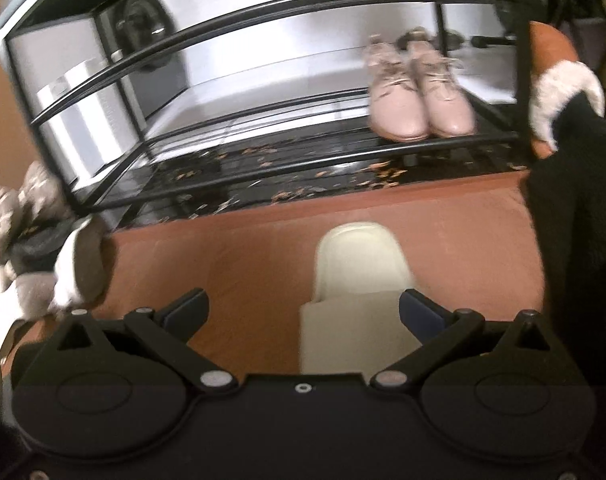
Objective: Organize scattered shoes
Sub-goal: 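Place the cream slide beside the other slide with the left tool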
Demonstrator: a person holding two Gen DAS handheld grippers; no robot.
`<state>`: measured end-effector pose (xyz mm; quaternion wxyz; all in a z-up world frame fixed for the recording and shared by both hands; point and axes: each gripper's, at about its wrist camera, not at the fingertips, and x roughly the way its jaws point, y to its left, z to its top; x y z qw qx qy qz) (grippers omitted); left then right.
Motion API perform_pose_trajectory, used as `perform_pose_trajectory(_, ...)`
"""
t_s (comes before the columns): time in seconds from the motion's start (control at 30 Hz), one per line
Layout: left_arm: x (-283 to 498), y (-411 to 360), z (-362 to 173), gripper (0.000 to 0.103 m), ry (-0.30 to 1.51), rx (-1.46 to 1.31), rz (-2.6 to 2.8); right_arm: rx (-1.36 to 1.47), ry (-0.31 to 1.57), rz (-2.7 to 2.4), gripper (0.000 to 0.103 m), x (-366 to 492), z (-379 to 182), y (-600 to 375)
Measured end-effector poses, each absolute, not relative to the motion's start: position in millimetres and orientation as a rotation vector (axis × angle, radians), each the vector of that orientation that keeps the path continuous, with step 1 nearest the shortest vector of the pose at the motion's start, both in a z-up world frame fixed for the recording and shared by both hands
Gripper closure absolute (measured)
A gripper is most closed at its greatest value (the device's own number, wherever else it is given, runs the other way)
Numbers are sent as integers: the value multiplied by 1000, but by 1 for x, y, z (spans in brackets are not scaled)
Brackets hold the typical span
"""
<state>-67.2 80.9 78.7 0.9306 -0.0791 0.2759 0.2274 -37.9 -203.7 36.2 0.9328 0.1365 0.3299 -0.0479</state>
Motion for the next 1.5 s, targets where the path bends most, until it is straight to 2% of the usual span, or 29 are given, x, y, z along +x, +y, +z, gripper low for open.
perform_pose_trajectory(0.27, -46, -13, 41, 7, 687, -137, 289, 372, 610, -269, 0, -46, 40, -250)
perform_pose_trajectory(0.43, -31, -37, 10, 7, 794, -124, 213, 387, 619, -288, 0, -47, 34, -261)
perform_pose_trajectory(0.77, 11, -55, -26, 1, 860, -129, -6, 338, 615, -229, 0, -48, 34, -253)
perform_pose_trajectory(1.0, -4, -18, -4, 1, 874, -312, 62, 305, 647, -177, 0, -48, 33, -241)
perform_pose_trajectory(1.17, -10, 13, 25, 1, 777, -427, 29, 275, 690, -80, 0, -49, 32, -223)
perform_pose_trajectory(1.4, -22, 34, 45, 1, 740, -319, 291, 171, 806, 167, 0, -37, 12, -179)
perform_pose_trajectory(1.5, -35, 44, 49, 1, 697, -314, 329, 69, 802, 277, 0, -36, 8, -147)
